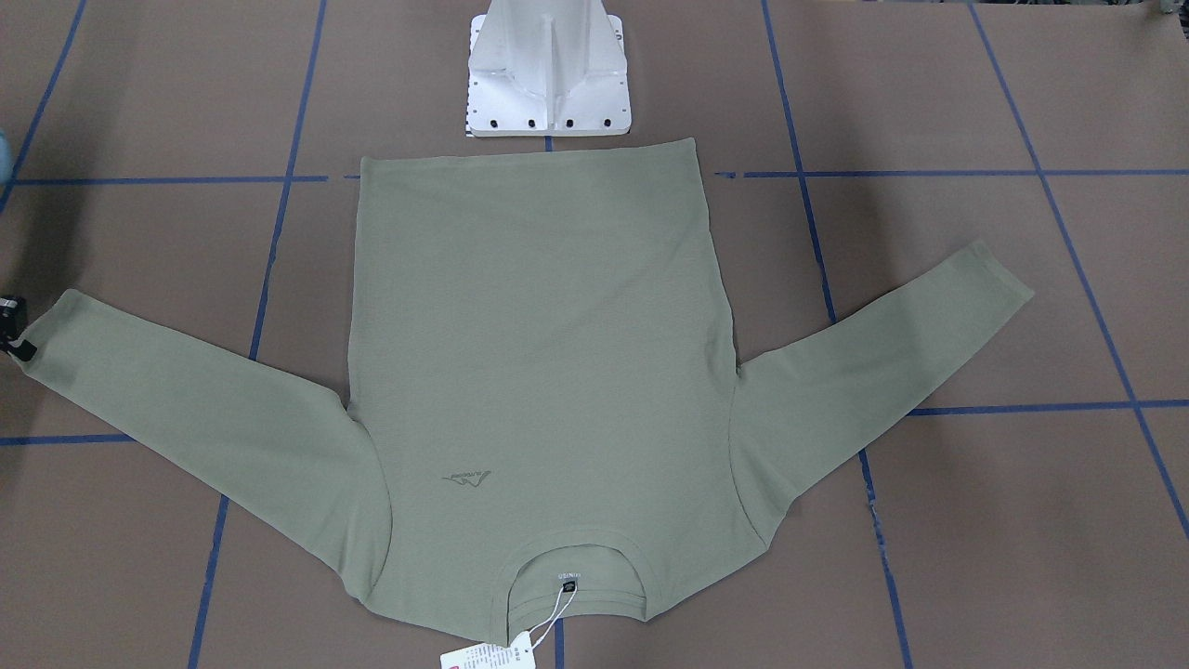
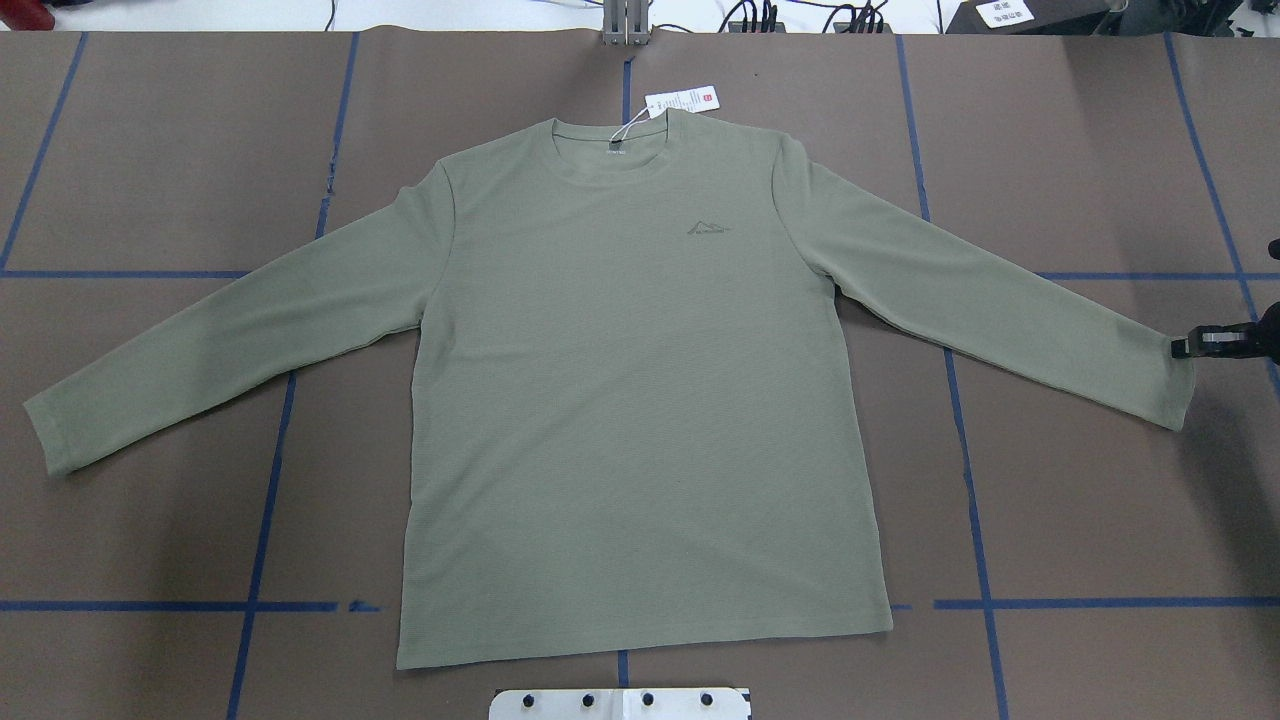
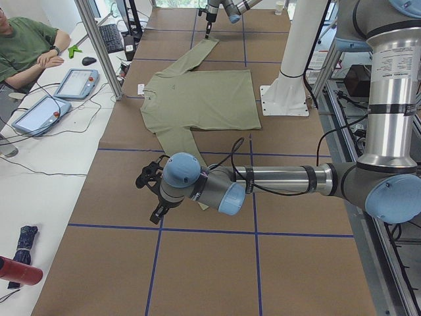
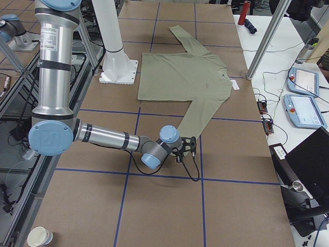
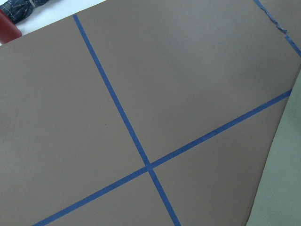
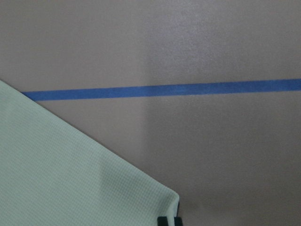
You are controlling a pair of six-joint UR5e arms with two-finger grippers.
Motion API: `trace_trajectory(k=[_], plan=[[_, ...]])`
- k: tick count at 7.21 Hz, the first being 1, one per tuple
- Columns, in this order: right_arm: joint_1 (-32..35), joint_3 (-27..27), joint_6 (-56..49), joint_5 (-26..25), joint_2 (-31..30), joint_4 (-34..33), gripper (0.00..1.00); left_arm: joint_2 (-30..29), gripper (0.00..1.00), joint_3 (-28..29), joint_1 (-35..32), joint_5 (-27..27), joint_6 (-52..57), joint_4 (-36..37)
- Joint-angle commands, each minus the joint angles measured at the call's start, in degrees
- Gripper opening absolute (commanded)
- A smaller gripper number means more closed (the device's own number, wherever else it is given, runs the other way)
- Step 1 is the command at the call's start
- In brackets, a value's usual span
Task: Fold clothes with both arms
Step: 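Lower the right gripper onto the sleeve cuff nearest it and grasp, then carry the grasped cuff across the shirt toward the collar and release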
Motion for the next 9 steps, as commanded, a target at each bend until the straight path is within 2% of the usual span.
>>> trace_trajectory(k=[1,2,4,5,6,7,8,9], plan=[[0.3,4.9,0.0,0.3,-0.2,-5.2,0.00,0.0,1.00,0.1,0.0,0.0,-0.1,0.1],[0.5,11.4,0.0,0.2,-0.5,-12.9,0.00,0.0,1.00,0.1,0.0,0.0,-0.1,0.1],[-0.2,25.9,0.1,-0.8,0.5,-33.1,0.00,0.0,1.00,0.1,0.0,0.0,-0.1,0.1],[-0.6,30.5,0.1,-3.2,5.7,-43.8,0.00,-0.1,1.00,0.1,0.0,0.0,-0.1,0.1],[-3.2,33.5,0.4,-5.7,12.1,-55.4,0.00,-0.1,1.00,0.1,0.0,0.0,-0.1,0.1],[-7.0,34.4,3.8,-9.3,21.7,-67.1,0.00,-0.1,1.00,0.0,0.0,0.0,-0.1,0.0],[-13.7,33.1,9.5,-15.6,33.9,-80.3,0.00,-0.1,1.00,0.0,0.0,0.0,-0.1,0.0],[-15.6,27.3,12.9,-19.1,44.9,-85.9,0.00,-0.1,1.00,0.0,0.0,0.0,-0.1,0.0]])
